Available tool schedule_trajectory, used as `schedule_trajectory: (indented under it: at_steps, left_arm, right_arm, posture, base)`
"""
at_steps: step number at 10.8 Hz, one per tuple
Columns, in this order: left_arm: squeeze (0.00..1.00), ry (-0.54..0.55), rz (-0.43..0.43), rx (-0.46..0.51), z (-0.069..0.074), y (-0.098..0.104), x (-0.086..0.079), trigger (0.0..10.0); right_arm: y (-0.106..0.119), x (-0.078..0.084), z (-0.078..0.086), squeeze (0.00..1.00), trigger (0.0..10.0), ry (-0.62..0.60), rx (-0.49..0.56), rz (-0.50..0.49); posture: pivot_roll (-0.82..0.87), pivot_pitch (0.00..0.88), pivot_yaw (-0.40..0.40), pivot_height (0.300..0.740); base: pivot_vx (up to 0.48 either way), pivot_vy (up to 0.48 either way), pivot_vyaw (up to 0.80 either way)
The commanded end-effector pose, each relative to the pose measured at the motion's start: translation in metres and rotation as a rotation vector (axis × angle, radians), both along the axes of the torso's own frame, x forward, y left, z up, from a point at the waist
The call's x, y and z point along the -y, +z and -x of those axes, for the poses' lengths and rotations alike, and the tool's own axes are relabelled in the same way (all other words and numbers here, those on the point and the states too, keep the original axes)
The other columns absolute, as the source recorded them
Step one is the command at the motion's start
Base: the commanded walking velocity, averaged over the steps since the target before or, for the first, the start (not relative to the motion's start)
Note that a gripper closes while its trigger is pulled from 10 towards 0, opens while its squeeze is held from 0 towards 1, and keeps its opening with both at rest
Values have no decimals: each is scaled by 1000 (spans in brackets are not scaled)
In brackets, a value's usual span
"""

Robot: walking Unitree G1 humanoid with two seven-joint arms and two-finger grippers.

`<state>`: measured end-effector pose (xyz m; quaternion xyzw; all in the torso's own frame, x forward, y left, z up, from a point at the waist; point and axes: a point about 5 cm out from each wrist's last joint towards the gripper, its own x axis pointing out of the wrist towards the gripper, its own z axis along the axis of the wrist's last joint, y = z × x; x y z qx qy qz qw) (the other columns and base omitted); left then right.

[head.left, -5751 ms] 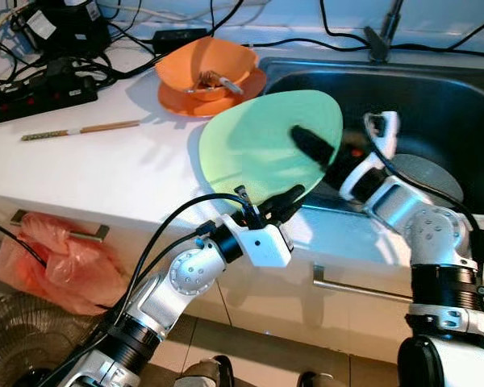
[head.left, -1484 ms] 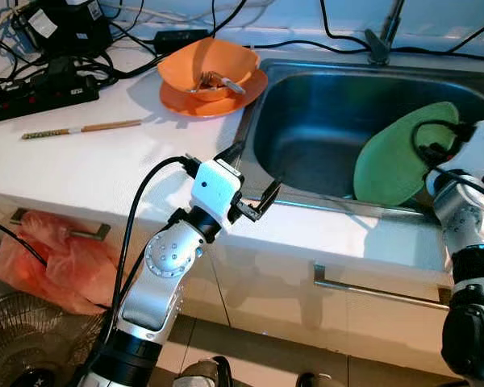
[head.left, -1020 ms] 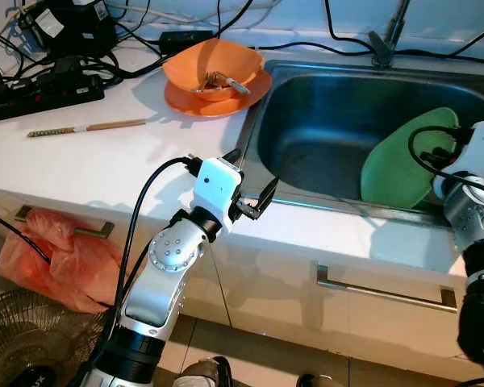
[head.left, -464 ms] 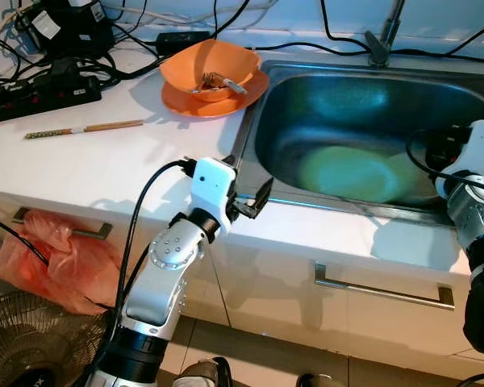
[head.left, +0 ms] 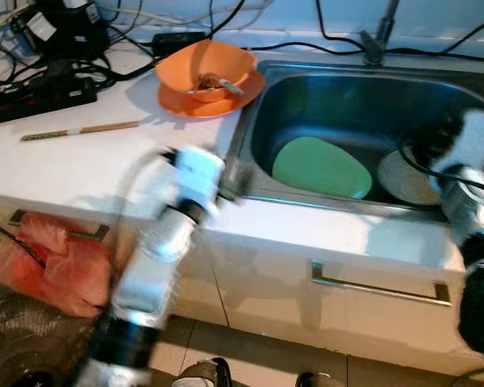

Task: Kitchen organization

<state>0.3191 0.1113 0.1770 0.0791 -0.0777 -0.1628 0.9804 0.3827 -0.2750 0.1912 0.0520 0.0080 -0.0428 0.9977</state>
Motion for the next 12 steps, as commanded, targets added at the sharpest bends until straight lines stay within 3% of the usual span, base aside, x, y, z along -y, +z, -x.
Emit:
schedule_trajectory:
  at_steps: [1, 2, 3, 6, 8, 9, 12]
  left_arm:
    - [1000, 104, -23, 34, -3, 3, -13, 10000]
    - [1000, 172, -50, 64, -2, 5, -18, 10000]
    - [1000, 212, -60, 46, -16, 5, -35, 10000]
    - [1000, 185, -77, 74, -23, 11, -36, 10000]
    - [1000, 147, -94, 74, -28, 12, -38, 10000]
    - [27, 191, -105, 90, -33, 17, -49, 10000]
    - [0, 418, -113, 84, -45, 24, -88, 10000]
  right_arm:
    - [16, -23, -3, 1000, 10000, 147, 88, -30]
    - [24, -53, 2, 1000, 10000, 351, 131, -77]
    - [29, -76, 9, 1000, 10000, 468, 170, -44]
    - [28, -103, 26, 1000, 10000, 509, 196, -7]
    - [31, -106, 35, 1000, 10000, 556, 186, 48]
    - [33, -106, 38, 1000, 10000, 559, 189, 75]
    - [31, -112, 45, 1000, 10000, 530, 204, 53]
  posture:
    - [27, 105, 93, 740]
    - [24, 108, 95, 740]
    - [21, 107, 94, 740]
    - [4, 109, 94, 740]
    - [-1, 106, 100, 740]
    - [1, 103, 102, 740]
    - [9, 100, 96, 740]
  base:
    - [0, 0, 0]
    - [0, 0, 0]
    - [0, 0, 0]
    - [0, 0, 0]
    - [0, 0, 0]
    - [0, 0, 0]
    - [0, 0, 0]
